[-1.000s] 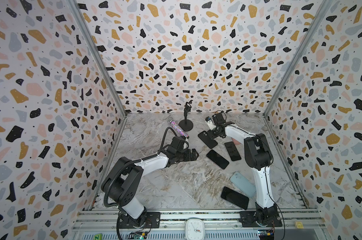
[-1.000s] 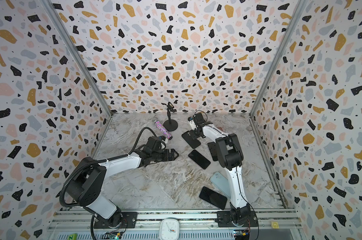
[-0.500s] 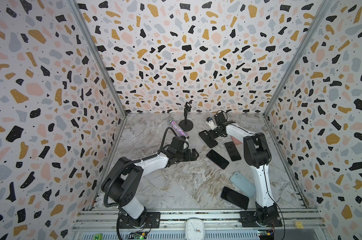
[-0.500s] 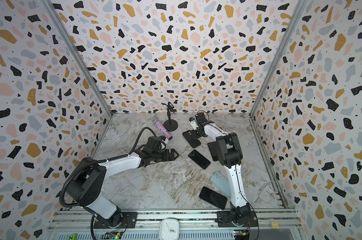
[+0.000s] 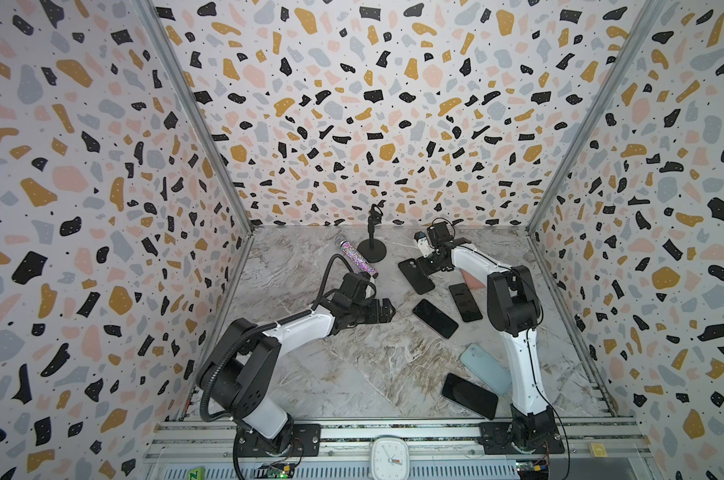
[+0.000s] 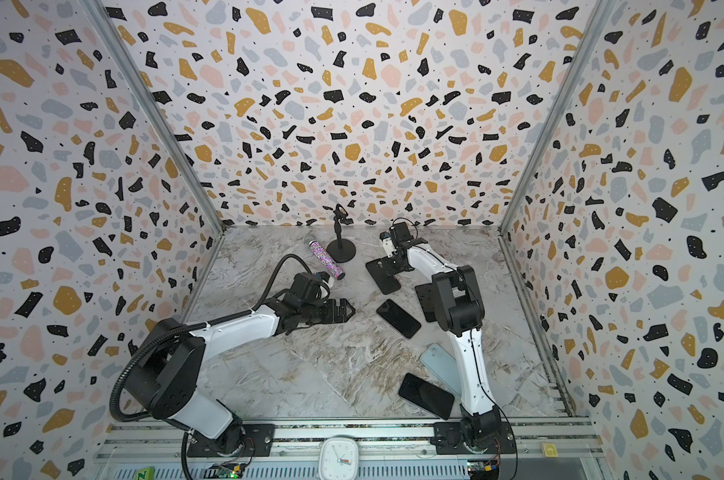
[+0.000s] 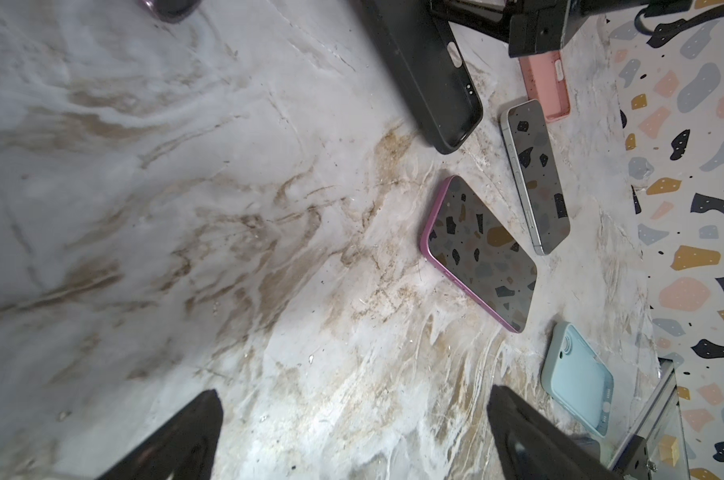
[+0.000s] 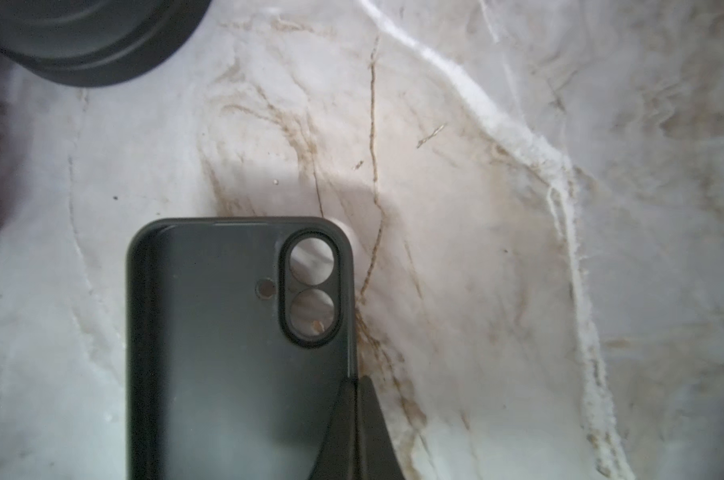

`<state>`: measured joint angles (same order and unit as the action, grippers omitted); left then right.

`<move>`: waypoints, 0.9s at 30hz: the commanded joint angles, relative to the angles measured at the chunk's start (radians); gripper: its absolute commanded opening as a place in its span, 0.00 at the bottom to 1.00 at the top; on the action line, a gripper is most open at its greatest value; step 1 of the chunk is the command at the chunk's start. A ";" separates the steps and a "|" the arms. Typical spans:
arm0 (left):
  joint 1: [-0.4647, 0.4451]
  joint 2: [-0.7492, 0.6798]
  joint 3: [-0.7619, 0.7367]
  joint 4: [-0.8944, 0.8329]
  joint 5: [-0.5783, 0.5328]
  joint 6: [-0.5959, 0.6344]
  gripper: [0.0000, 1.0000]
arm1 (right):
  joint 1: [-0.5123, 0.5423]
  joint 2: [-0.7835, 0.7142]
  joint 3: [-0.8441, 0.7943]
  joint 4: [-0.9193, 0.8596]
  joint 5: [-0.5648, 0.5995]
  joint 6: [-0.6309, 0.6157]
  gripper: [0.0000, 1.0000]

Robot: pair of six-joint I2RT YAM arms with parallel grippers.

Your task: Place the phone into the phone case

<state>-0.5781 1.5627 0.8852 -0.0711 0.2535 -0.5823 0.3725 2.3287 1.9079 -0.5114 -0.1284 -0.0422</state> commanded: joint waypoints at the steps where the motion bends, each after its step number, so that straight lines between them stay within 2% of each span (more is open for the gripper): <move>1: -0.003 -0.041 0.042 -0.036 -0.013 0.025 1.00 | 0.045 -0.095 0.034 -0.068 0.053 0.088 0.00; 4: -0.003 -0.089 0.030 -0.053 -0.040 0.007 0.99 | 0.080 -0.165 -0.043 -0.101 0.087 0.180 0.00; 9: -0.003 -0.167 -0.022 -0.047 -0.052 -0.022 0.99 | 0.136 -0.385 -0.354 0.000 0.080 0.303 0.00; 16: -0.005 -0.205 -0.126 0.039 0.010 -0.075 0.99 | 0.249 -0.587 -0.682 0.120 0.020 0.433 0.00; 24: -0.006 -0.227 -0.291 0.197 0.077 -0.165 0.98 | 0.317 -0.679 -0.907 0.270 0.013 0.567 0.00; 27: -0.007 -0.223 -0.319 0.272 0.126 -0.200 0.98 | 0.337 -0.691 -0.971 0.351 -0.025 0.624 0.00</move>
<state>-0.5793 1.3521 0.5797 0.0673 0.3141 -0.7311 0.6964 1.6867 0.9611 -0.2577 -0.1246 0.4969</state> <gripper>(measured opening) 0.985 0.042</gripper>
